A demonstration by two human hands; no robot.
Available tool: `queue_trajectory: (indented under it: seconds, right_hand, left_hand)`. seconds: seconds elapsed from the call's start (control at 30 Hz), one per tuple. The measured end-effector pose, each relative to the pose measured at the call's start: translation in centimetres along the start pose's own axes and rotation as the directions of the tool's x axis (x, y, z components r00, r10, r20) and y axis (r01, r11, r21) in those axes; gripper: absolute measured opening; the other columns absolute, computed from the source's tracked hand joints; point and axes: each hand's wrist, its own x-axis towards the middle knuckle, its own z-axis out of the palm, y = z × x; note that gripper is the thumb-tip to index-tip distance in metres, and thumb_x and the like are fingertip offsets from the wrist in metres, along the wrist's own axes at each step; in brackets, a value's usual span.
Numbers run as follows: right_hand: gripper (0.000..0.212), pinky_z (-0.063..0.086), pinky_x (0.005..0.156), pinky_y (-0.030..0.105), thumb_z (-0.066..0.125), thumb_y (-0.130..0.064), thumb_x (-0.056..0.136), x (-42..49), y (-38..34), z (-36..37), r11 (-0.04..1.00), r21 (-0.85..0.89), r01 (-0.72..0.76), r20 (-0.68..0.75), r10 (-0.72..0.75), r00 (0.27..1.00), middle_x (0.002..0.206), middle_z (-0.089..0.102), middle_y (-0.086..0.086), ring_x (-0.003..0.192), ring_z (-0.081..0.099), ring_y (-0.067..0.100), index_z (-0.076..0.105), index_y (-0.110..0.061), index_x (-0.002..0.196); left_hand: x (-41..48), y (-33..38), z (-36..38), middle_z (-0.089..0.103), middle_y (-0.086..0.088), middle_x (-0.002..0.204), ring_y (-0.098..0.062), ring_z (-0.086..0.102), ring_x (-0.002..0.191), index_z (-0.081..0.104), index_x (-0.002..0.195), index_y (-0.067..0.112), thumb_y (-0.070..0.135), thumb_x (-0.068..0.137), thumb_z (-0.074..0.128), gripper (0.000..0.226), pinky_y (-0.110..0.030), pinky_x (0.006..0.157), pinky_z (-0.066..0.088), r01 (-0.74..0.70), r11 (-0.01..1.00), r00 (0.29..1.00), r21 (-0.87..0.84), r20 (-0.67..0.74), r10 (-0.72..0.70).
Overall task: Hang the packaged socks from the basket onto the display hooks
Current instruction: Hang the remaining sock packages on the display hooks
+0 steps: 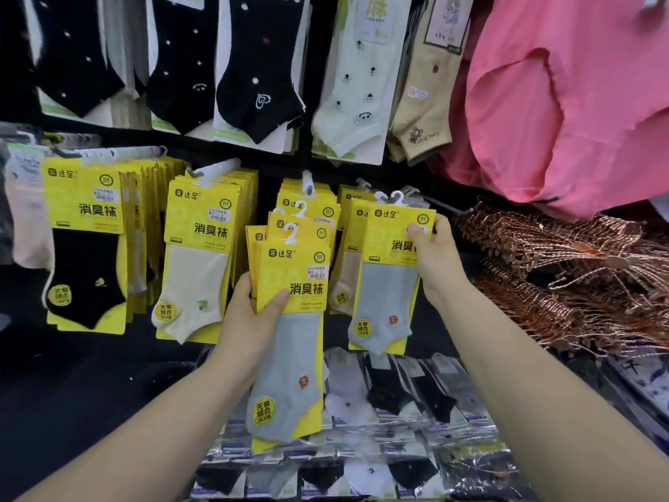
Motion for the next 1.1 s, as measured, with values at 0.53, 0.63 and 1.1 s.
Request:
queue_trajectory:
  seconds: [0.53,0.63,1.1]
  right_hand:
    - [0.042,0.049,0.094,0.046,0.068,-0.021,0.085,1.8,0.7,1.9,0.936,-0.257,-0.24,-0.219,0.185,0.958,0.129,0.05,0.016,0.109,0.056,0.028,0.047,-0.012,0.12]
    - [0.045,0.043,0.097,0.041,0.069,-0.031,0.083,-0.5,-0.1,2.7,0.911,-0.399,-0.107,-0.228,0.015,0.973,0.128,0.045,0.01,0.115,0.047,0.026,0.046,-0.013,0.117]
    - [0.022,0.058,0.071,0.03,0.07,-0.009,0.083,-6.1,-0.6,1.4,0.979,-0.09,-0.183,0.191,0.197,0.962,0.099,0.073,0.012,0.081,0.067,0.02,0.065,-0.006,0.105]
  left_hand:
    - [0.7,-0.2,0.4,0.07,0.007,0.11,-0.013,0.068,0.101,0.054,0.11,0.033,0.023,0.09,0.062,0.024,-0.032,0.082,0.054,0.055,0.993,0.993,-0.106,0.11,-0.043]
    - [0.4,-0.2,0.8,0.072,0.006,0.107,-0.011,0.071,0.093,0.054,0.119,0.029,0.023,0.09,0.062,0.03,-0.025,0.07,0.055,0.1,0.979,0.99,-0.176,0.12,-0.08]
    - [-0.9,-0.1,2.4,0.063,0.0,0.125,-0.017,0.065,0.106,0.052,0.128,0.027,0.021,0.095,0.053,0.033,-0.036,0.086,0.053,0.132,0.962,0.977,-0.241,0.195,-0.086]
